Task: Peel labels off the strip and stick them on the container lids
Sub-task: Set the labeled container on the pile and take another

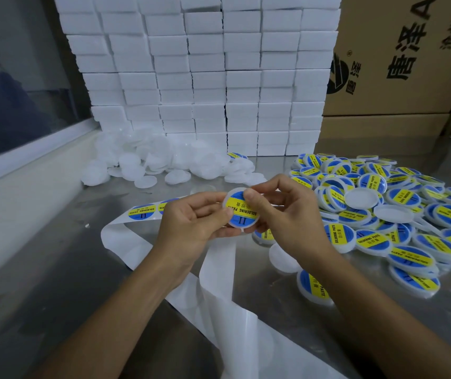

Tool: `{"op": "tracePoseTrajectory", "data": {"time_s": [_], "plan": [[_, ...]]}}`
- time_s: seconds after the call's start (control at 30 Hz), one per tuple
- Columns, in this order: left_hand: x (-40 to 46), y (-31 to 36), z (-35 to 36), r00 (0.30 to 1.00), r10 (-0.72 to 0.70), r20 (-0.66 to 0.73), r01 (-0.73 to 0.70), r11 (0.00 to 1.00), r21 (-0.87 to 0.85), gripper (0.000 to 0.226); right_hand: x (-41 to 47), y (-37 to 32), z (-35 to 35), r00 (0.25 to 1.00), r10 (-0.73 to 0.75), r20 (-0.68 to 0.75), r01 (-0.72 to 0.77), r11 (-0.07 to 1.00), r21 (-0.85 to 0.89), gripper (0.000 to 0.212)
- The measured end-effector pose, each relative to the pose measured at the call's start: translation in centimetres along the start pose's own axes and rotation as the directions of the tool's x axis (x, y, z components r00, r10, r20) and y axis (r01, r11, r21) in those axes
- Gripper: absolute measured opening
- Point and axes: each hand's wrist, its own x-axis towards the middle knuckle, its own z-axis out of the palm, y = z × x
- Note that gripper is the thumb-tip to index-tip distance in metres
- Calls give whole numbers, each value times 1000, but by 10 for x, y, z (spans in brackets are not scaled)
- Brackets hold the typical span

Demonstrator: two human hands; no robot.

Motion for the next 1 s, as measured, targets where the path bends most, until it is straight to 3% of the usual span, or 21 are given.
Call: {"op": "tracePoseTrajectory", "data": {"time_s": [0.1, 0.23, 0.33, 0.57, 0.77, 0.9, 1.0], "plan": [[0, 0, 0, 1000, -18, 2, 18, 998, -56, 18, 1, 3, -1, 1000, -15, 15, 15, 1000, -16, 7], [2, 0, -3, 996, -49, -68, 42, 994, -97, 16, 1, 3, -1, 994, -2, 108, 12, 996, -90, 25], [3, 0, -4, 993, -73, -93, 64, 992, -106, 13, 1, 3, -1, 989, 38, 145, -31, 998, -47, 34], [-1, 1, 1, 997, -81, -17, 79, 990, -117, 10, 3, 2, -4, 1000, 26, 17, -27, 999, 39, 6], [-2, -3, 4, 997, -67, -27, 65, 996, -66, 10, 3, 5, -3, 999, 22, -41, -21, 999, 34, 21], [0, -2, 4, 992, -99, -80, 89, 988, -126, 9, 3, 6, 0, 999, 2, -35, -4, 998, -61, 11], [2, -1, 3, 986, -113, -121, 94, 984, -153, 9, -1, 9, 3, 997, -79, -9, 75, 966, -247, 30]]}}
